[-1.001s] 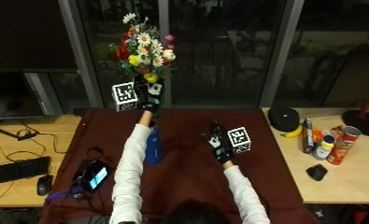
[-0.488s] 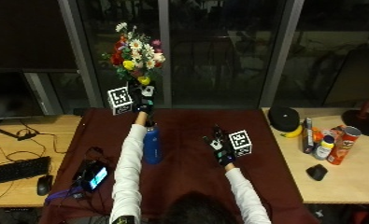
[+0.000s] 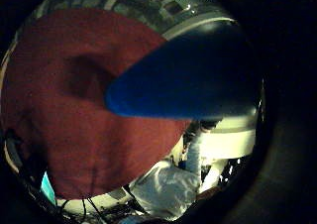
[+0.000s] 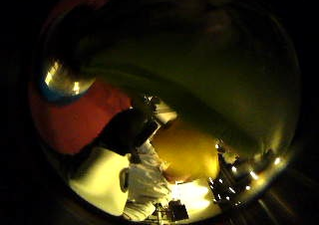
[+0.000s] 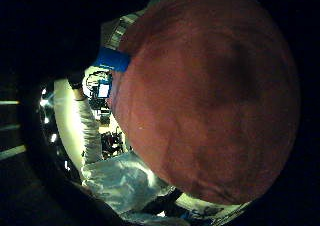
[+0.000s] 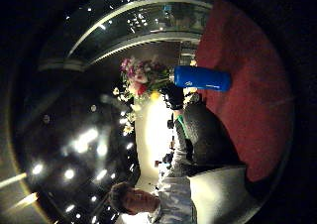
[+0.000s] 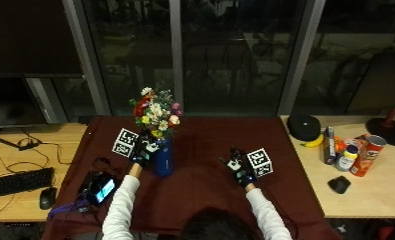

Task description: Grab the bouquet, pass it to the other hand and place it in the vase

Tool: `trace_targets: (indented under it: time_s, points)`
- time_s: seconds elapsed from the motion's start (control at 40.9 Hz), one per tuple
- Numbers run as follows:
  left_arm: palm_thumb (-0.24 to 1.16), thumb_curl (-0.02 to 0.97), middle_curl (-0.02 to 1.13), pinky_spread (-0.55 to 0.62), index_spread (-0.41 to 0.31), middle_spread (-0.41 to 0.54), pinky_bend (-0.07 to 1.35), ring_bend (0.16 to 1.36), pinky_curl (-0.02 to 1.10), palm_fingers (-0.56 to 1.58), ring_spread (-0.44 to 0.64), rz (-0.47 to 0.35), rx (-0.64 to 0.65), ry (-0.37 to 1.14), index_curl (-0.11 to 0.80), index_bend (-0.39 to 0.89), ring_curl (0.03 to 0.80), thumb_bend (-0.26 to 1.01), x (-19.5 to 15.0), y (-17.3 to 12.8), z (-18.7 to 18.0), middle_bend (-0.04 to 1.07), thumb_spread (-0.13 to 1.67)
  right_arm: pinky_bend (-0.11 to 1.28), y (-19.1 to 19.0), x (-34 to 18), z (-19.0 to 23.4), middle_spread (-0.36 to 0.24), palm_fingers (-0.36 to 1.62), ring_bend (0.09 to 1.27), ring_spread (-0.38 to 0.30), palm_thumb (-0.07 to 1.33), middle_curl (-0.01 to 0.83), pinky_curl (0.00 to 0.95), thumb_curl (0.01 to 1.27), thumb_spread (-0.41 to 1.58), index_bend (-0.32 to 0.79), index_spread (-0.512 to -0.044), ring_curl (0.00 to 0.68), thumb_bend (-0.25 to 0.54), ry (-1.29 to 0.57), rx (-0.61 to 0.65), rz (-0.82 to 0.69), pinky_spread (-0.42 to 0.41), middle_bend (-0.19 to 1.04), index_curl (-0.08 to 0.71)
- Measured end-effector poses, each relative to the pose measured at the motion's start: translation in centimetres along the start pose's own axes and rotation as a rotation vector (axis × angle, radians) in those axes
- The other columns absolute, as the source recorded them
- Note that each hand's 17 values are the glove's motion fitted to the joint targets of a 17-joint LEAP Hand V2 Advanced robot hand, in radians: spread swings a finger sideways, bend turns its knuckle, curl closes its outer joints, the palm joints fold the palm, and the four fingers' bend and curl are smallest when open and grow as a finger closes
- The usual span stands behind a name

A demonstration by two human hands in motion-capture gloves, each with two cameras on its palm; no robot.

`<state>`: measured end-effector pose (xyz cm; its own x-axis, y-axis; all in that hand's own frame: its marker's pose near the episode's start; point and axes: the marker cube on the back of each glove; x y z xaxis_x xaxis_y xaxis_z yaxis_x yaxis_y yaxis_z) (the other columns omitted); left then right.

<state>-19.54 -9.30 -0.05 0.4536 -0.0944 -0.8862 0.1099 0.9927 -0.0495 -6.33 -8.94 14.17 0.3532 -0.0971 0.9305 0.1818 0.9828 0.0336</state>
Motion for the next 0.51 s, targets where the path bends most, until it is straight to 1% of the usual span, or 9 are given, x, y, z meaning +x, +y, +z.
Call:
trace_targets:
  time_s: [0.049,0.098,0.147,0.22,0.293,0.366,0.44,0.464,0.513]
  points:
    - [0.32,0.519,0.34,0.28,0.063,0.212,0.44,0.60,0.34,-0.22,0.25,0.055,0.050,-0.049,0.281,0.02,0.350,-0.05,0.0,0.5,0.4,0.22,0.72,0.71,0.3,0.2,0.0,0.022,-0.01,0.47,0.131,0.56,0.305,0.347,0.37,1.09,0.14,-0.377,0.290,-0.012,-0.029,-0.017,0.001,0.312,0.18,0.200]
    - [0.34,0.507,0.33,0.32,0.084,0.248,0.43,0.60,0.32,-0.17,0.29,0.035,0.094,-0.081,0.260,0.03,0.337,-0.03,-0.1,0.7,0.4,0.21,0.75,0.70,0.4,1.1,-0.4,0.023,0.00,0.47,0.131,0.57,0.302,0.346,0.37,1.10,0.15,-0.376,0.288,-0.012,-0.009,-0.002,0.089,0.311,0.18,0.205]
    - [0.36,0.495,0.32,0.35,0.099,0.277,0.42,0.60,0.32,-0.15,0.32,0.011,0.102,-0.067,0.242,0.04,0.329,-0.03,-0.6,0.4,0.4,0.20,0.77,0.70,0.4,2.3,-1.1,0.023,0.00,0.46,0.131,0.57,0.300,0.346,0.37,1.10,0.15,-0.372,0.287,-0.014,0.122,0.072,0.158,0.310,0.18,0.210]
    - [0.38,0.475,0.32,0.39,0.117,0.310,0.42,0.60,0.31,-0.14,0.35,-0.010,0.106,-0.052,0.218,0.05,0.321,-0.03,-0.5,0.4,0.3,0.20,0.79,0.70,0.2,3.1,-1.8,0.024,0.00,0.46,0.130,0.58,0.298,0.345,0.37,1.10,0.14,-0.373,0.286,-0.018,0.270,0.151,0.110,0.310,0.18,0.212]
    - [0.38,0.459,0.32,0.41,0.128,0.332,0.41,0.61,0.31,-0.14,0.38,-0.008,0.133,-0.082,0.197,0.05,0.318,-0.03,-0.2,0.4,-0.1,0.20,0.81,0.69,0.3,2.9,-1.7,0.024,0.01,0.46,0.130,0.58,0.297,0.343,0.37,1.11,0.15,-0.369,0.283,-0.019,0.216,0.128,0.058,0.310,0.18,0.219]
    - [0.38,0.443,0.32,0.43,0.143,0.347,0.40,0.61,0.30,-0.13,0.40,-0.045,0.161,-0.120,0.182,0.06,0.314,-0.04,-0.9,-0.2,-0.7,0.20,0.82,0.68,0.7,2.5,-1.7,0.029,0.01,0.45,0.130,0.58,0.298,0.341,0.37,1.11,0.14,-0.367,0.282,-0.020,0.196,0.145,0.079,0.311,0.18,0.222]
    - [0.38,0.431,0.32,0.44,0.150,0.358,0.40,0.61,0.30,-0.13,0.42,-0.093,0.067,-0.017,0.168,0.07,0.311,-0.04,-0.9,-0.1,-0.8,0.20,0.83,0.67,0.7,2.4,-1.7,0.030,0.03,0.45,0.130,0.59,0.300,0.337,0.38,1.11,0.15,-0.364,0.280,-0.015,0.187,0.155,0.093,0.311,0.19,0.228]
    - [0.38,0.427,0.32,0.45,0.156,0.361,0.39,0.61,0.30,-0.13,0.42,-0.083,0.023,0.030,0.164,0.07,0.310,-0.04,-0.5,0.2,-0.8,0.20,0.83,0.67,0.6,2.4,-1.7,0.031,0.03,0.44,0.130,0.60,0.300,0.337,0.38,1.11,0.15,-0.363,0.279,-0.015,0.169,0.144,0.091,0.311,0.19,0.229]
    - [0.39,0.420,0.32,0.45,0.160,0.366,0.38,0.60,0.30,-0.13,0.43,0.003,-0.032,0.091,0.160,0.08,0.306,-0.04,0.7,1.0,-0.9,0.20,0.83,0.66,0.6,2.2,-1.7,0.031,0.03,0.44,0.130,0.60,0.300,0.336,0.38,1.11,0.15,-0.362,0.279,-0.017,0.126,0.107,0.077,0.312,0.19,0.231]
